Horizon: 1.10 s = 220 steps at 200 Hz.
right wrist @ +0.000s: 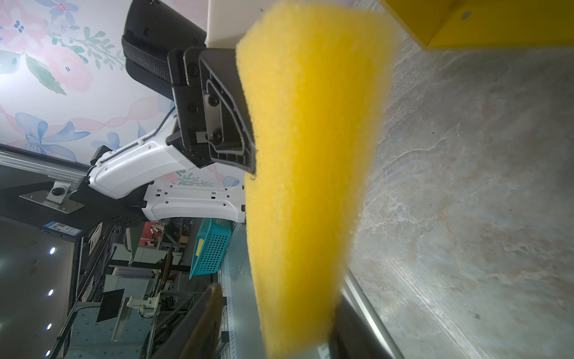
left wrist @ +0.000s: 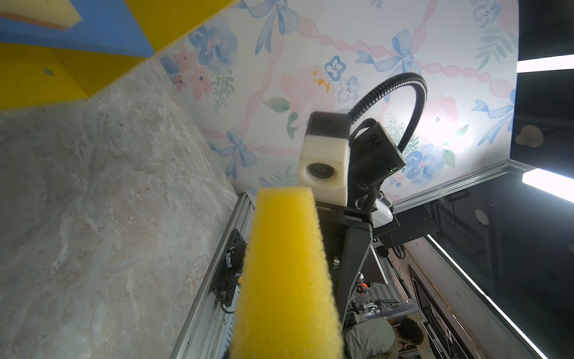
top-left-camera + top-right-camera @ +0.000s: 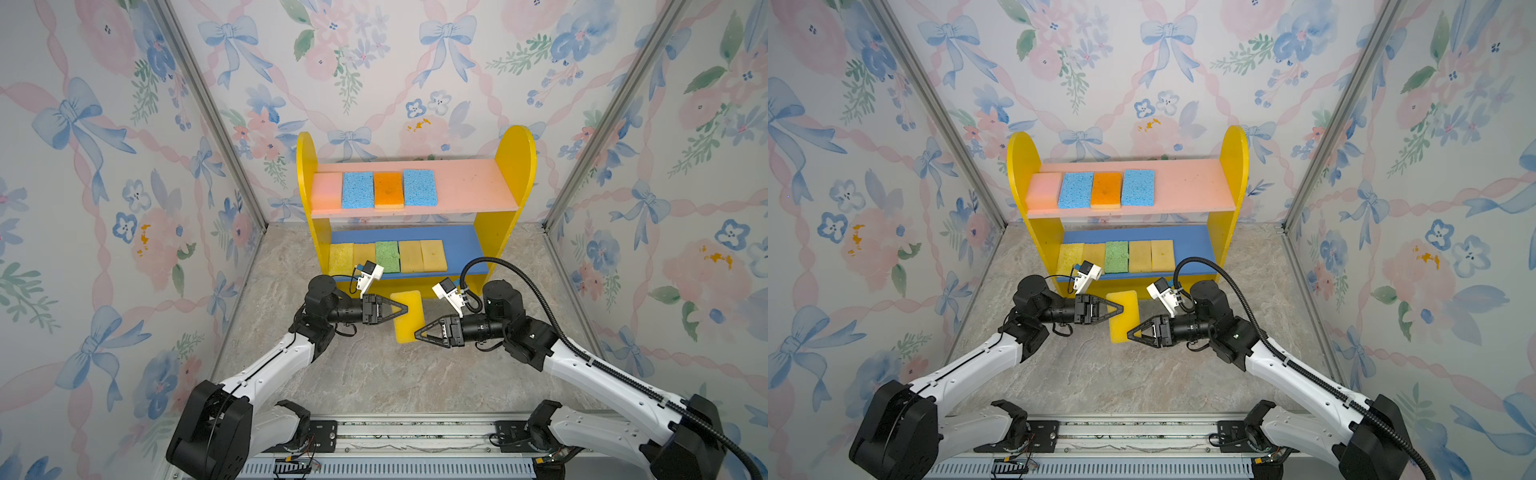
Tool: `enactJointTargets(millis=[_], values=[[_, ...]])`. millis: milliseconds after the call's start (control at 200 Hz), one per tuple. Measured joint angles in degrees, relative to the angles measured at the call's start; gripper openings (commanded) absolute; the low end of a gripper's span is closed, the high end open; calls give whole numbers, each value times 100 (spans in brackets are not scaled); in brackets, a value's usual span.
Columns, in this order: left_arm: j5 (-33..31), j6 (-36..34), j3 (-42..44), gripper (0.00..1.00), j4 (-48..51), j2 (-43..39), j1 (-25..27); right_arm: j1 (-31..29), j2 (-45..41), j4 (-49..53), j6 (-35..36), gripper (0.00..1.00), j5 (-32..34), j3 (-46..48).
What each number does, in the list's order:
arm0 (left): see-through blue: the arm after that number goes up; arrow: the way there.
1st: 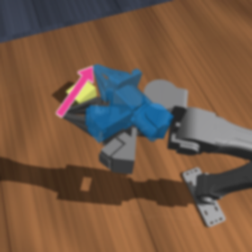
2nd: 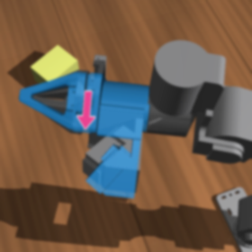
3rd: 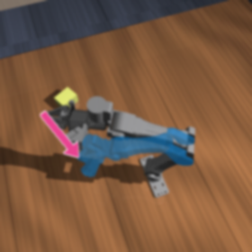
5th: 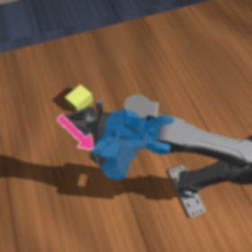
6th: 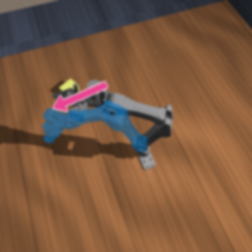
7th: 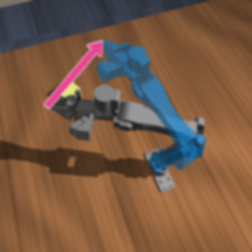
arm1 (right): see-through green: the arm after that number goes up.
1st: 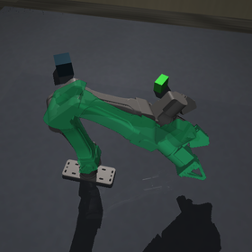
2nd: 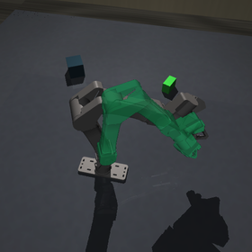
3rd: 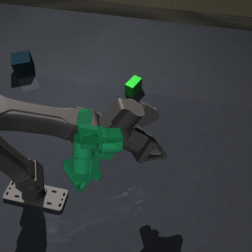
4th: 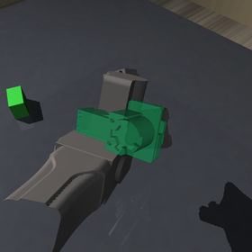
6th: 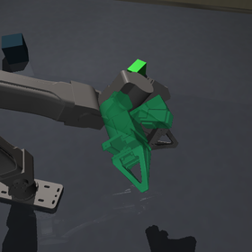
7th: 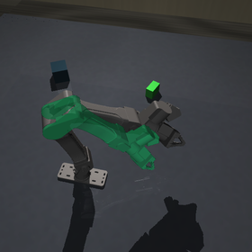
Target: Place and organize the cleaning sponges onto the shelf
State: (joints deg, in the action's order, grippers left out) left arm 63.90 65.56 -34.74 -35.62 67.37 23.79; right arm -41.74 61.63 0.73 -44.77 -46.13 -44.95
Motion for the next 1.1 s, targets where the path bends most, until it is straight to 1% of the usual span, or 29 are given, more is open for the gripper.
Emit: enactJointTargets(millis=[60, 285, 325, 370, 390, 455, 475, 525, 595, 765, 835, 940, 995, 1100], values=[[2, 0, 0, 21, 0, -11, -15, 0, 0, 0, -44, 42, 9, 0], [-26, 0, 0, 21, -2, -57, -22, 0, 0, -20, -136, 31, 203, 7], [-39, 0, 0, 22, -2, -61, -26, 0, 0, -17, -146, 30, 236, 7], [-42, -2, 0, 27, 0, -70, -28, 0, 0, -15, -140, 29, 267, 7], [-42, 9, 0, 31, 0, -72, -39, 0, 0, -13, -138, 28, 284, 7], [-39, 17, 2, 51, 0, -94, -76, 0, 0, 76, -92, 27, 358, -4], [-37, -28, 2, 56, 0, -103, -92, 0, 0, 151, -52, 27, 400, -20], [-35, 26, 2, 64, 9, -120, -140, 0, 0, 396, 42, 26, 522, -90], [-28, 59, 2, 72, 26, -157, -249, 0, -9, 940, 264, 25, 787, -313], [-20, 105, 2, 83, 66, -505, -664, 83, -205, 2435, 946, 25, 1663, -1222], [-90, 96, 28, 90, 66, -793, -931, 157, -348, 3014, 1165, 24, 2107, -1657], [-227, 4, 188, 96, 101, -1335, -1314, 284, -535, 3722, 1434, 23, 2780, -2293], [-302, -50, 306, 98, 127, -1574, -1497, 352, -601, 4057, 1561, 23, 3082, -2629], [-439, -361, 428, 98, 437, -1836, -1818, 503, -577, 4572, 1764, 23, 3536, -3364]])
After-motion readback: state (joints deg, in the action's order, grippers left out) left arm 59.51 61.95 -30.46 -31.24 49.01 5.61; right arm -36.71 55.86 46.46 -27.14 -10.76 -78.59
